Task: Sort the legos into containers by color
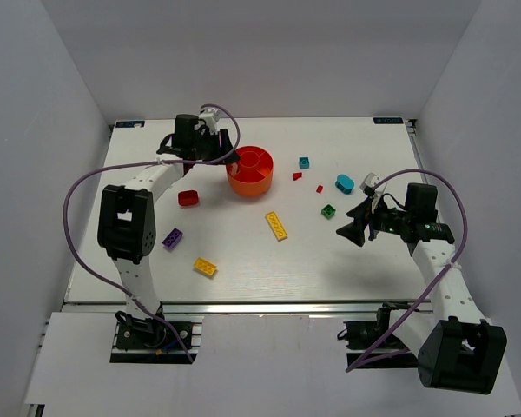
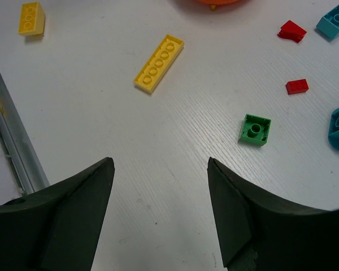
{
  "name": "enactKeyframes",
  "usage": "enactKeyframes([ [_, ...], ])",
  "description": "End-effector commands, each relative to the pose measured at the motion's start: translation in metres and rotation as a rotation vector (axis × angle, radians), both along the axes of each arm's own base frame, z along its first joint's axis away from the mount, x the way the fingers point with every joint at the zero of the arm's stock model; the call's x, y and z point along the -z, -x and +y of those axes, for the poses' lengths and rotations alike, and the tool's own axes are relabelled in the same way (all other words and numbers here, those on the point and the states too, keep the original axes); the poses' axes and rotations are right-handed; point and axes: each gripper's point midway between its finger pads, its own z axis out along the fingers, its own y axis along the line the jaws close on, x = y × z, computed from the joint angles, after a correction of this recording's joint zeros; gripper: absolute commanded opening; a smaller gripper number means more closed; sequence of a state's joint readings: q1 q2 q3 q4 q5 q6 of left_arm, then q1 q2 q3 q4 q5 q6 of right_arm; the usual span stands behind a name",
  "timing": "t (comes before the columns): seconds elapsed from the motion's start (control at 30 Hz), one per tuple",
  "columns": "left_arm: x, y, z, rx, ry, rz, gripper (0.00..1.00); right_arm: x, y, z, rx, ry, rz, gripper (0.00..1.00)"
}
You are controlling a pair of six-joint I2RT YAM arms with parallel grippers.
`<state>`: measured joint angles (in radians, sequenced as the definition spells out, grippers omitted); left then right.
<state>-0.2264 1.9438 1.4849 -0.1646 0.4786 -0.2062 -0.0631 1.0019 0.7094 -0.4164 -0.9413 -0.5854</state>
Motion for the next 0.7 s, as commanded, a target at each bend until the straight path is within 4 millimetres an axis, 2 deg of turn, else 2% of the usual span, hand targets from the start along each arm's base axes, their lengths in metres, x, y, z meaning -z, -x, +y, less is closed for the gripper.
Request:
enactKeyframes([
  [0.0, -0.035, -0.005, -0.005, 0.004, 0.024, -0.070, 0.60, -0.010, -0.006, 0.000, -0.008, 0.003, -0.047, 0.73],
  [0.07, -0.044, -0.005, -0.007, 0.003, 0.037, -0.082, 0.60, -0.010, -0.006, 0.000, -0.006, 0.003, -0.045, 0.73],
  [0.17, -0.072, -0.003, -0.006, -0.006, 0.063, -0.133, 0.58, -0.010, -0.006, 0.000, -0.006, 0.006, -0.048, 0.73],
  [0.2, -0.080, -0.003, 0.000, -0.032, 0.077, -0.139, 0.56, -0.010, -0.005, 0.000, -0.006, 0.006, -0.045, 0.73],
  [0.23, -0.103, 0.002, 0.006, -0.052, 0.094, -0.178, 0.52, -0.010, -0.006, 0.000, -0.007, 0.005, -0.045, 0.73],
  [0.27, -0.115, 0.009, 0.007, -0.058, 0.115, -0.180, 0.42, -0.009, -0.005, 0.000, -0.008, 0.005, -0.045, 0.72],
  [0.3, -0.115, 0.013, 0.016, -0.090, 0.109, -0.174, 0.36, -0.009, -0.005, 0.000, -0.009, 0.007, -0.045, 0.72],
  [0.33, -0.136, 0.027, 0.022, -0.111, 0.111, -0.204, 0.30, -0.010, -0.005, 0.000, -0.010, 0.008, -0.051, 0.72],
  [0.4, -0.139, 0.044, 0.033, -0.155, 0.094, -0.206, 0.15, -0.008, -0.004, 0.000, -0.019, 0.011, -0.052, 0.70],
  [0.43, -0.137, 0.066, 0.038, -0.162, 0.095, -0.201, 0.11, -0.008, -0.004, 0.001, -0.024, 0.013, -0.055, 0.69],
  [0.47, -0.133, 0.077, 0.042, -0.167, 0.089, -0.192, 0.09, -0.007, -0.003, 0.001, -0.030, 0.015, -0.057, 0.68],
  [0.5, -0.127, 0.086, 0.049, -0.198, 0.071, -0.180, 0.07, -0.005, 0.000, 0.003, -0.050, 0.012, -0.060, 0.62],
  [0.53, -0.101, 0.103, 0.055, -0.213, 0.040, -0.116, 0.06, -0.004, 0.002, 0.004, -0.063, 0.009, -0.057, 0.58],
  [0.57, -0.108, 0.118, 0.062, -0.231, 0.037, -0.134, 0.06, -0.004, 0.004, 0.006, -0.080, 0.005, -0.060, 0.55],
  [0.6, -0.103, 0.127, 0.068, -0.253, 0.020, -0.126, 0.08, -0.005, 0.007, 0.008, -0.110, -0.003, -0.075, 0.51],
  [0.63, -0.079, 0.140, 0.078, -0.289, -0.027, -0.068, 0.13, -0.002, 0.012, 0.012, -0.133, -0.010, -0.061, 0.50],
  [0.67, -0.086, 0.150, 0.085, -0.313, -0.036, -0.087, 0.20, -0.002, 0.014, 0.013, -0.148, -0.014, -0.068, 0.50],
])
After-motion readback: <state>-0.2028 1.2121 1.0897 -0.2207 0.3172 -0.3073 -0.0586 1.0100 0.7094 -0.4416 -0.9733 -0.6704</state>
